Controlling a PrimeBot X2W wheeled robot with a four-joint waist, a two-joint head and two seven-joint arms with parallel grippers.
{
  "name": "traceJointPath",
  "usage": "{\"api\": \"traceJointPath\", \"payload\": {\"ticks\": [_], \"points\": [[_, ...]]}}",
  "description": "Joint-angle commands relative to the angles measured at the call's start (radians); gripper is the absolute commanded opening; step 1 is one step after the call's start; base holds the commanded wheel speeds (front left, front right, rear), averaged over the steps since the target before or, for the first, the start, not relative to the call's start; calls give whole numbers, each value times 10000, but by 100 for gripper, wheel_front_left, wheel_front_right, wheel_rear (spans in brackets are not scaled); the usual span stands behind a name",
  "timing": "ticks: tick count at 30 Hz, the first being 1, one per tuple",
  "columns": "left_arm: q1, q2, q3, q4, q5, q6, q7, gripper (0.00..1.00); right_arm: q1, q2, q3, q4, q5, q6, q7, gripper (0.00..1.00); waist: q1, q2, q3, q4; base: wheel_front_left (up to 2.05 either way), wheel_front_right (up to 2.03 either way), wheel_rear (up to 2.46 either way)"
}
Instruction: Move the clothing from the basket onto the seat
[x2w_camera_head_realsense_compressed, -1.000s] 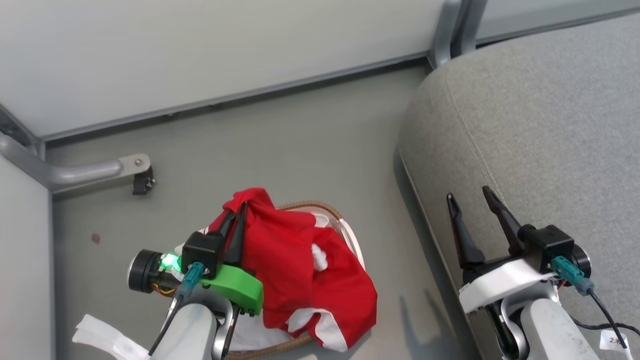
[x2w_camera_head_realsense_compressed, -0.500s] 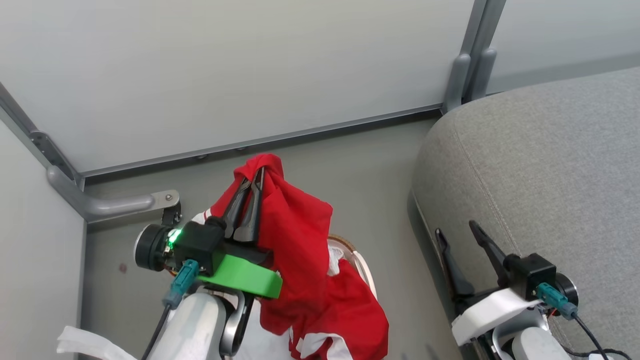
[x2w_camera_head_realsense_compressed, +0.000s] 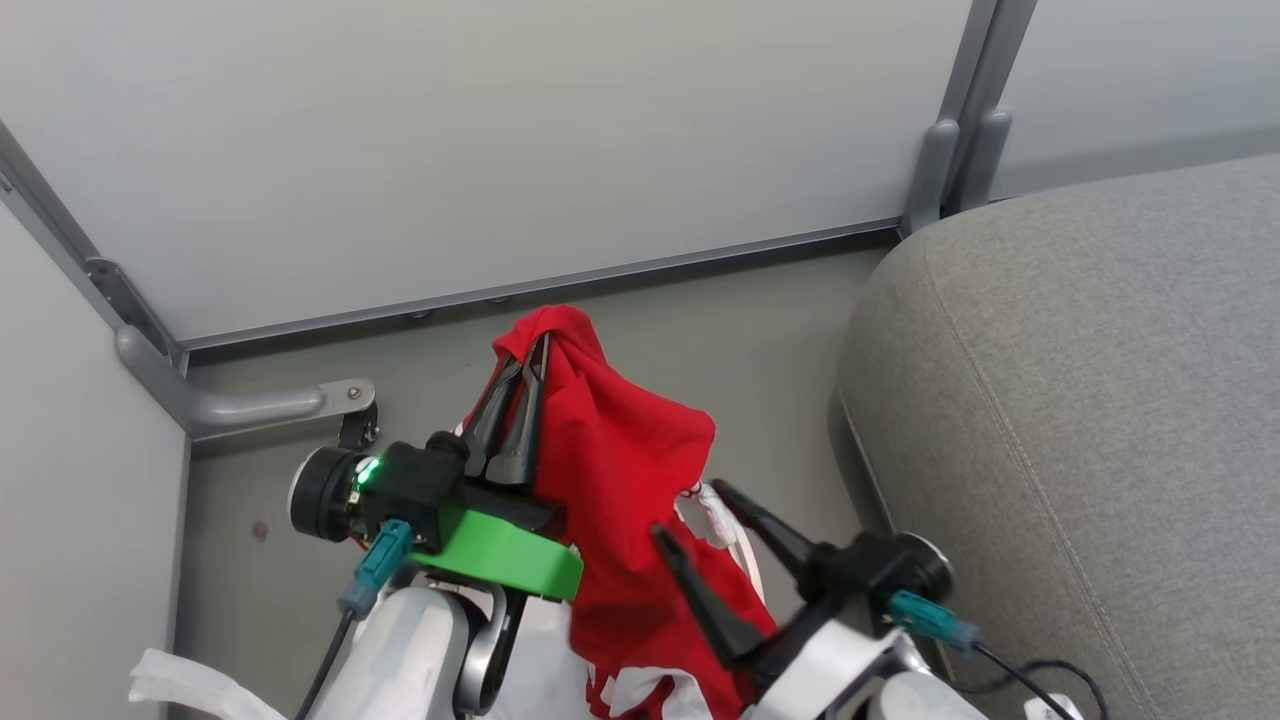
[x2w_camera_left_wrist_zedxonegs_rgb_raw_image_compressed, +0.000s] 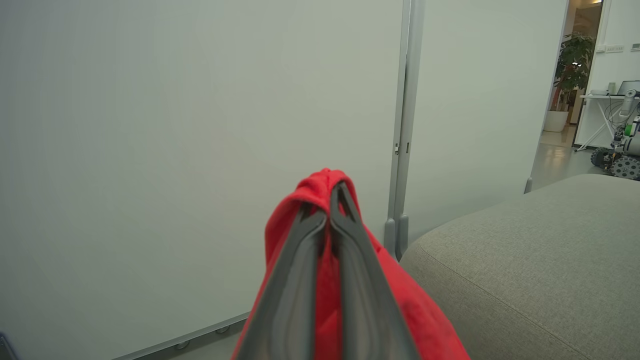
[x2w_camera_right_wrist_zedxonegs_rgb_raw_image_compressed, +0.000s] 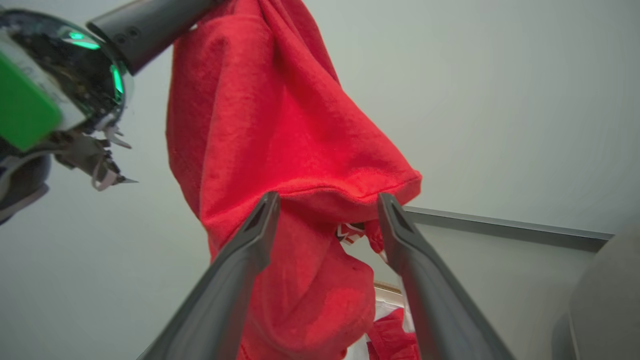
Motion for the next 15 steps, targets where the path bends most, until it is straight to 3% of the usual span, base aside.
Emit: {"api": "traceJointPath", "payload": {"ticks": [1, 6, 15], "points": [[-113, 16, -28, -2, -27, 62, -6, 0, -304, -167, 365, -83, 117, -10, -47, 100, 1, 0, 29, 24, 0, 0, 0], [-221, 16, -221, 71, -143, 102, -6, 0, -1317, -113, 1465, 32, 369, -10, -49, 100, 1, 0, 100, 110, 0, 0, 0], [-441, 16, -697, 180, -364, 171, -6, 0, -2077, 44, 1807, 1633, 155, -10, -38, 100, 1, 0, 207, 426, 0, 0, 0]]}}
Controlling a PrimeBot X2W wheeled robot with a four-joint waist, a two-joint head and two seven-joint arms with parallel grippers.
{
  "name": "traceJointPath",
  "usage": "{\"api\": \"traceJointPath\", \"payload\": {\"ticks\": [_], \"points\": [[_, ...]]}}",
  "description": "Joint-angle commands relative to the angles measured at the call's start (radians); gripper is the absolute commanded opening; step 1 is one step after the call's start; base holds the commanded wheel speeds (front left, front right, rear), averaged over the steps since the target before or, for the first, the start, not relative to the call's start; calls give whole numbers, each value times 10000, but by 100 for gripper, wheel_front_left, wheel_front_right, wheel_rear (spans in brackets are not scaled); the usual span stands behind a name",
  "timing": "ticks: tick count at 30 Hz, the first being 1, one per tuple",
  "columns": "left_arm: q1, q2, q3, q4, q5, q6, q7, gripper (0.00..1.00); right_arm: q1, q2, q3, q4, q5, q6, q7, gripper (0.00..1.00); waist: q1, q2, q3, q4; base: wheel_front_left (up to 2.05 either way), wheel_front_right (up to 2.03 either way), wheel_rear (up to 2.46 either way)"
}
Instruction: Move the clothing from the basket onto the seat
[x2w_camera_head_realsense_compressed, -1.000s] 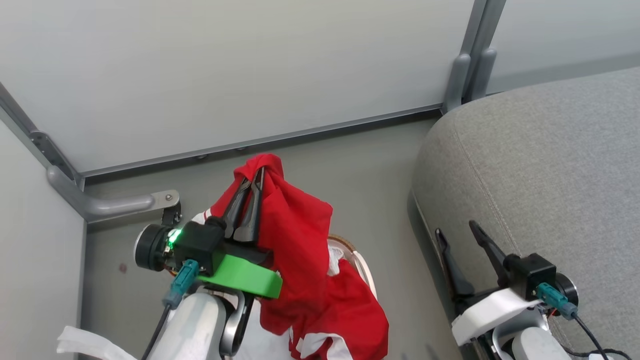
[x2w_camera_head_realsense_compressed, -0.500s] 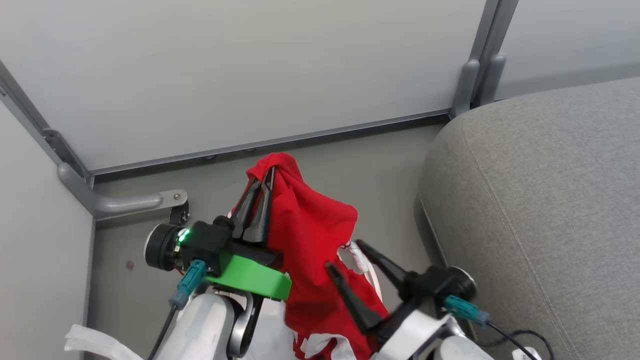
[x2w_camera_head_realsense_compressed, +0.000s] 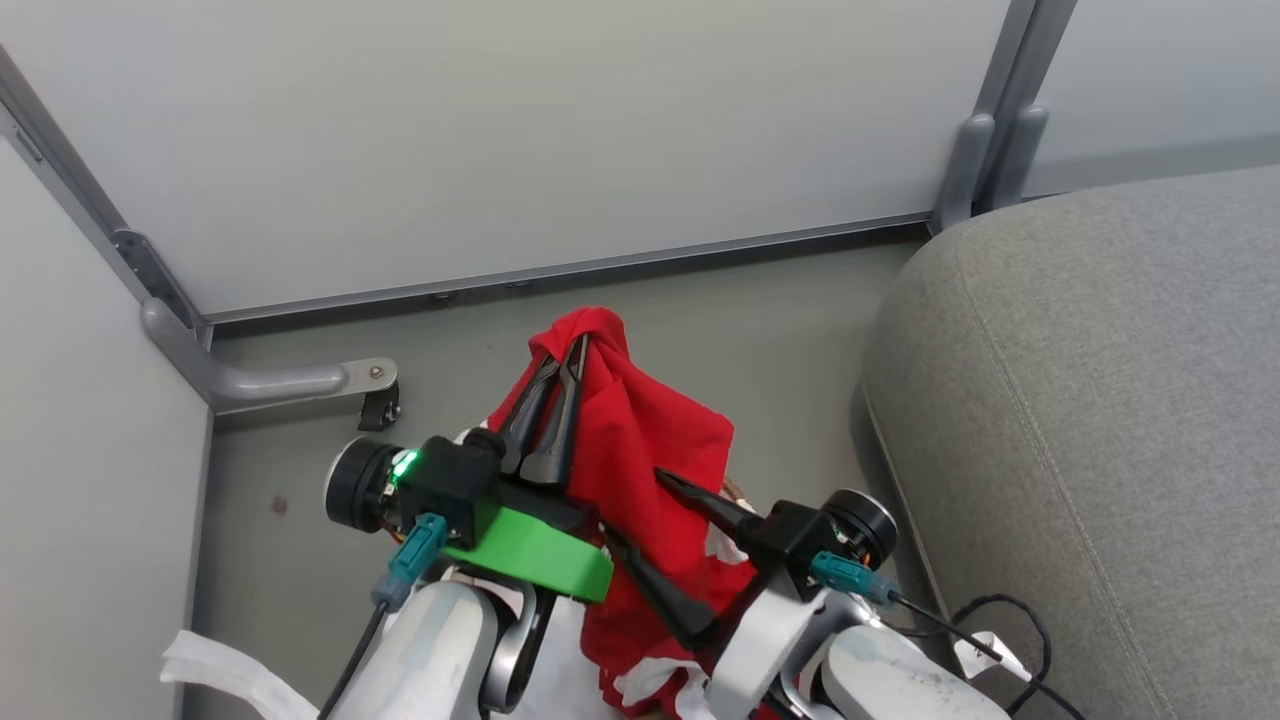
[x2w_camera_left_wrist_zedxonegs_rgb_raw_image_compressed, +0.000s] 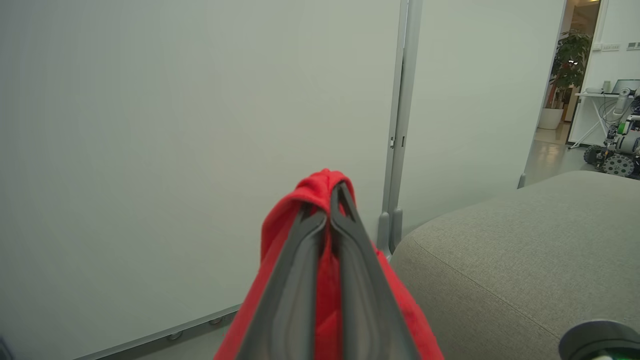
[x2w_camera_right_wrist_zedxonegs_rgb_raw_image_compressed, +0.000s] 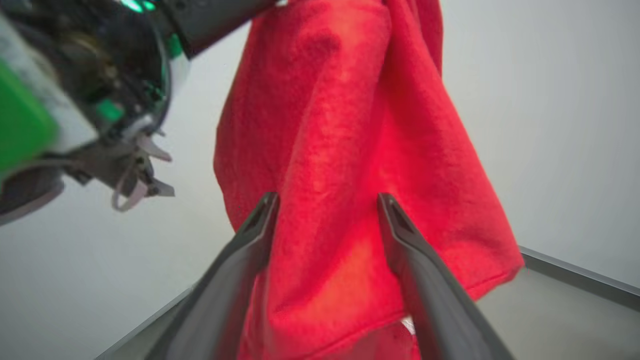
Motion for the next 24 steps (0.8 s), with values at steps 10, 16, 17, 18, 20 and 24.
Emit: {"api": "traceJointPath", "payload": {"ticks": [10, 16, 17, 18, 20, 24], "points": [[-361, 13, -408, -57, -274, 124, -6, 0, -300, -19, 386, 1660, 927, -10, -24, 0, 0, 0, 128, 368, 0, 0, 0], [-241, 13, -333, 29, -241, 127, -6, 0, -93, -12, -421, 1419, 797, -10, -24, 0, 0, 0, 167, 364, 0, 0, 0], [-209, 15, -308, 51, -226, 125, -6, 0, -45, -11, -556, 1320, 762, -10, -24, 0, 0, 0, 167, 351, 0, 0, 0], [-171, 13, -279, 65, -210, 121, -6, 0, 16, -13, -709, 1195, 688, -10, -24, 0, 0, 0, 165, 331, 0, 0, 0], [-98, 13, -225, 101, -176, 112, -6, 0, 166, -14, -986, 977, 656, -10, -24, 0, 0, 0, 154, 289, 0, 0, 0], [-20, 12, -138, 157, -276, 101, -4, 0, 395, -12, -1506, 390, 513, -10, -24, 0, 0, 0, 147, 160, 0, 0, 0]]}}
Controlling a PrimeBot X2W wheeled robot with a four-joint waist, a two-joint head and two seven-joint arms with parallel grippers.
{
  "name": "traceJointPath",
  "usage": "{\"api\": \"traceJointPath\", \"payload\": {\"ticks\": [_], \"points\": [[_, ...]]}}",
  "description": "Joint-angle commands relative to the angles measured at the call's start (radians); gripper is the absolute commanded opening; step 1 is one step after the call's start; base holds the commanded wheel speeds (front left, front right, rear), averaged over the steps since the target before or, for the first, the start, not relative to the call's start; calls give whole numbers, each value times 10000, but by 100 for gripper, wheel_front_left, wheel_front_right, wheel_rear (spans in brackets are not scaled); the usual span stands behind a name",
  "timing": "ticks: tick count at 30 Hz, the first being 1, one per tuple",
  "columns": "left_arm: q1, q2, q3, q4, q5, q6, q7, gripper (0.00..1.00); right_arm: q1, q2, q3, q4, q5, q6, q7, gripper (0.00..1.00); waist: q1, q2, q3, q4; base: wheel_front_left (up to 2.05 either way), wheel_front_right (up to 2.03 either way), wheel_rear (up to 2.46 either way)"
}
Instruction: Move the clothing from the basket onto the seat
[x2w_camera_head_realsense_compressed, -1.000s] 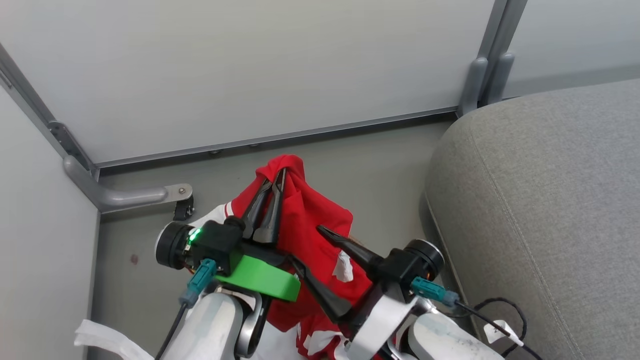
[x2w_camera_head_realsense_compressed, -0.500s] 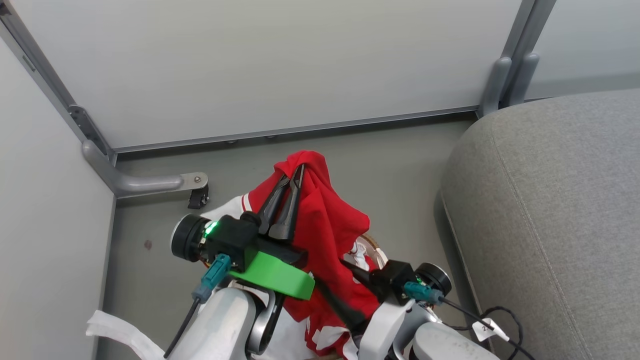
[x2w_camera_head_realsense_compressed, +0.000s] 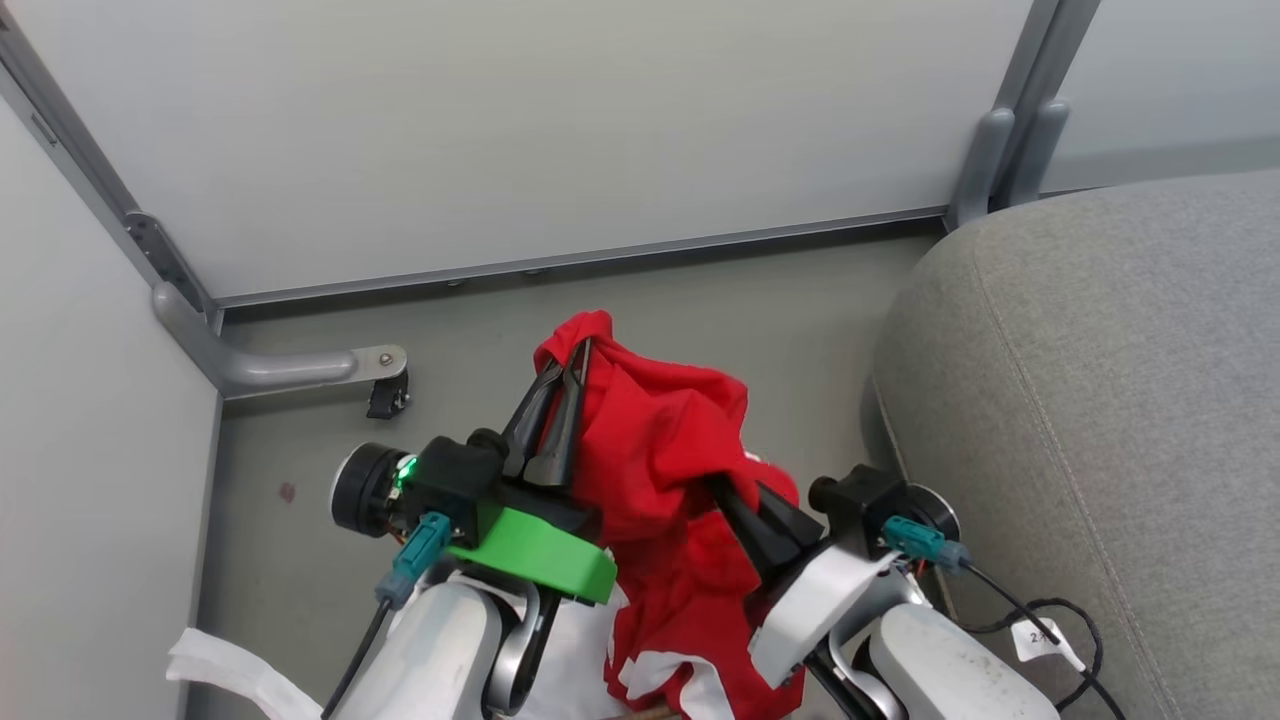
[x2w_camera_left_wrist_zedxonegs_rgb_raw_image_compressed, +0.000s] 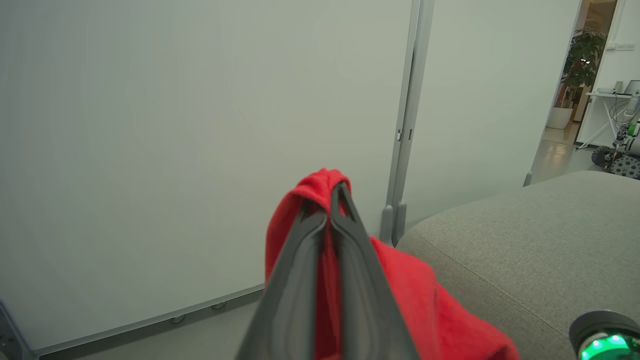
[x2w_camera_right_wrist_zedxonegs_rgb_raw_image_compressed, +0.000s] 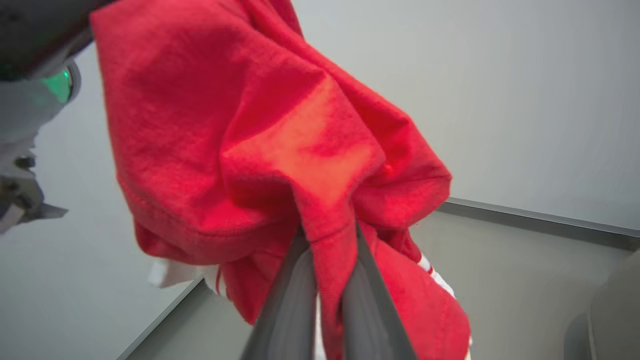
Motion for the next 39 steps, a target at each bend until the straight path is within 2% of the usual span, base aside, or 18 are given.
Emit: {"api": "traceJointPath", "payload": {"ticks": [1, 3, 4, 5, 6, 13, 21, 35, 39], "points": [[87, 13, 78, -21, 8, 1, -2, 0, 180, -37, -161, -229, -112, -10, -24, 0, 0, 0, 3, -71, 0, 0, 0], [173, 15, 127, 12, 46, -15, -2, 0, 325, -40, -375, -529, -193, -10, -24, 0, 0, 0, 13, -140, 0, 0, 0], [195, 15, 169, 25, 71, -22, -2, 21, 380, -39, -517, -725, -257, -10, -24, 0, 0, 0, 19, -180, 0, 0, 0], [234, 15, 179, 95, 61, -39, -2, 58, 439, -40, -647, -860, -285, -10, -24, 0, 0, 0, 21, -209, 0, 0, 0], [252, 13, 215, 118, 70, -32, 1, 100, 533, -42, -842, -1038, -291, -10, -24, 0, 0, 0, 27, -247, 0, 0, 0], [437, 14, 649, 522, 333, -126, 2, 100, 1081, -35, -1780, -2224, -404, -10, -24, 0, 0, 0, 190, -900, 0, 0, 0], [541, 16, 1303, 711, 648, -392, 1, 100, 1472, -37, -2548, -3103, -474, -10, -24, 0, 0, 0, 637, -2386, 0, 0, 0], [423, 27, 1813, 922, 1142, -728, 1, 100, 1671, -27, -3227, -3729, -304, -10, -24, 0, 0, 0, 1251, -4947, 0, 0, 0], [246, 25, 1657, 1022, 1181, -806, 1, 100, 1817, -30, -3713, -3939, -373, -10, -24, 0, 0, 0, 1413, -5220, 0, 0, 0]]}}
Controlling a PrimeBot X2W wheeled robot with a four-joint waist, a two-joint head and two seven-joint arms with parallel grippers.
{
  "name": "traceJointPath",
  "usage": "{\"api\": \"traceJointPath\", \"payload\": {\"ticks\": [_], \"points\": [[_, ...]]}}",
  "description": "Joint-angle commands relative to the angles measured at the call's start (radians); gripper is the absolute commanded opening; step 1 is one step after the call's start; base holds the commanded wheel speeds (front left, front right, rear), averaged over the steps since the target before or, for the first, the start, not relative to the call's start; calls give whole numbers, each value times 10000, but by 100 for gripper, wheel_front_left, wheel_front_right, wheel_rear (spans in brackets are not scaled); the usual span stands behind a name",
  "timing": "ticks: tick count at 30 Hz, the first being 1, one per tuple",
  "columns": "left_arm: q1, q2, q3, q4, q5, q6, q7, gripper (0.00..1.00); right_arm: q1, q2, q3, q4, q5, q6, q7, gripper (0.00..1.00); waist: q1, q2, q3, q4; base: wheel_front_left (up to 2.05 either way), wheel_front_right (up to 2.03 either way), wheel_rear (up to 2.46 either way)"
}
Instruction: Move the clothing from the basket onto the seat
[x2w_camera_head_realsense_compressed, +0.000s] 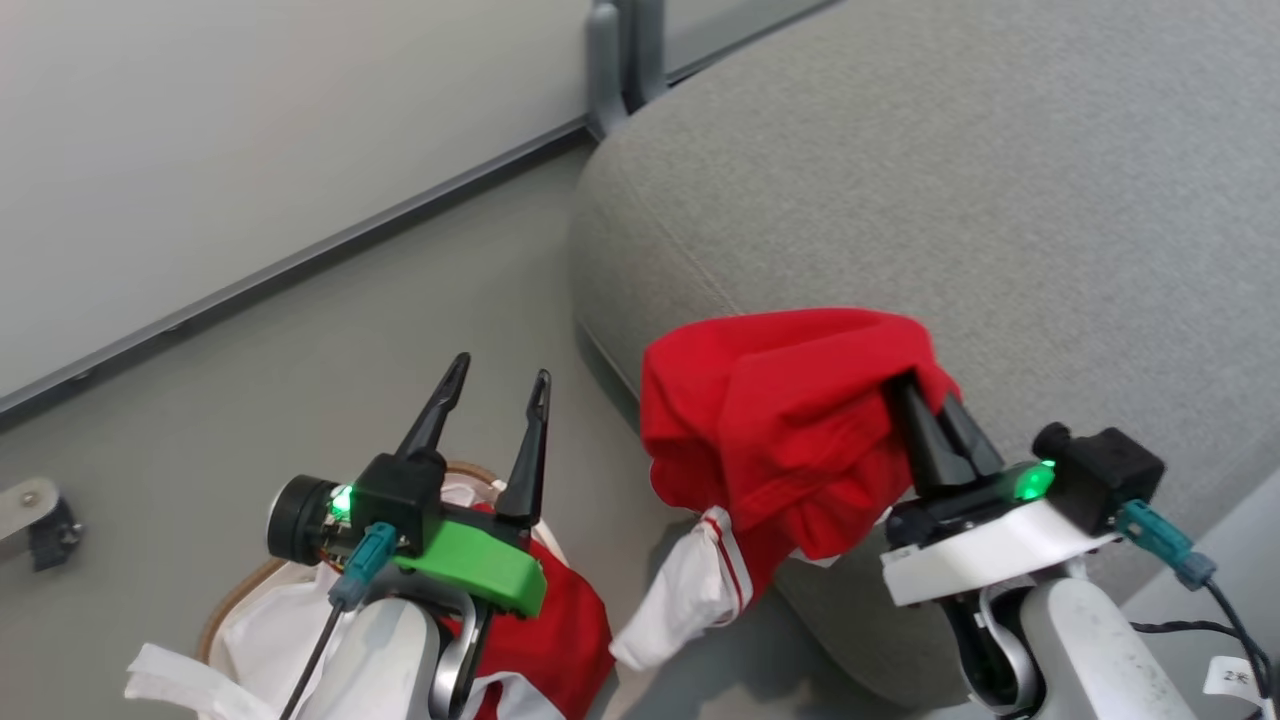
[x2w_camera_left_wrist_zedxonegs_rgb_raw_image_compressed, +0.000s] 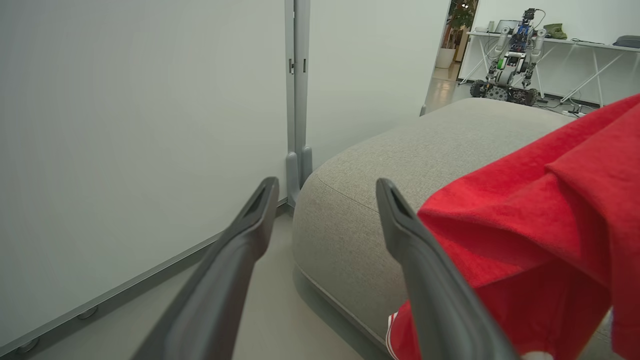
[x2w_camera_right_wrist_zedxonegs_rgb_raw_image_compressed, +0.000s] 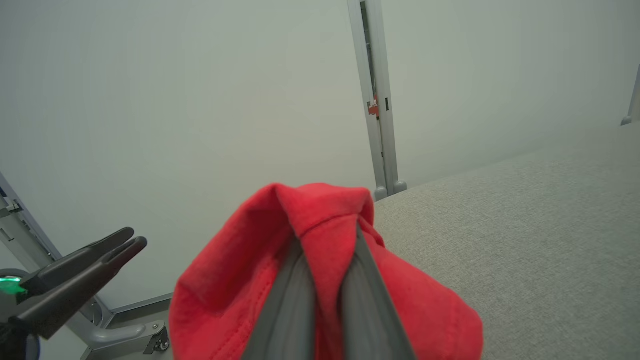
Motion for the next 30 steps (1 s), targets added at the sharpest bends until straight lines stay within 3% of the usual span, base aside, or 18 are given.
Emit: {"api": "traceJointPath", "payload": {"ticks": [1, 7, 14, 20, 30], "points": [[-227, 47, -45, 52, 63, -32, 7, 100, 174, -19, -175, -142, -37, -10, -24, 0, 0, 0, 430, -609, 0, 0, 0], [-475, 52, -270, 291, 125, -106, 8, 100, -11, -22, -1008, -622, -258, -10, -24, 0, 0, 0, 731, -696, 0, 0, 0], [-711, 220, -319, 290, 350, -154, 7, 100, -1730, -38, -1531, -840, -1544, -9, -24, 0, 0, 0, 1438, -734, 0, 0, 0], [-915, 598, -332, 103, 480, -172, 7, 100, -4152, -855, -1654, -405, -2363, -10, -24, 0, 0, 0, 2358, -724, 0, 0, 0], [-1787, 1198, -1176, -211, 415, -174, 8, 100, -7537, -2167, -3025, 1335, -3295, -10, -23, 0, 0, 0, 3939, 191, 0, 0, 0]]}}
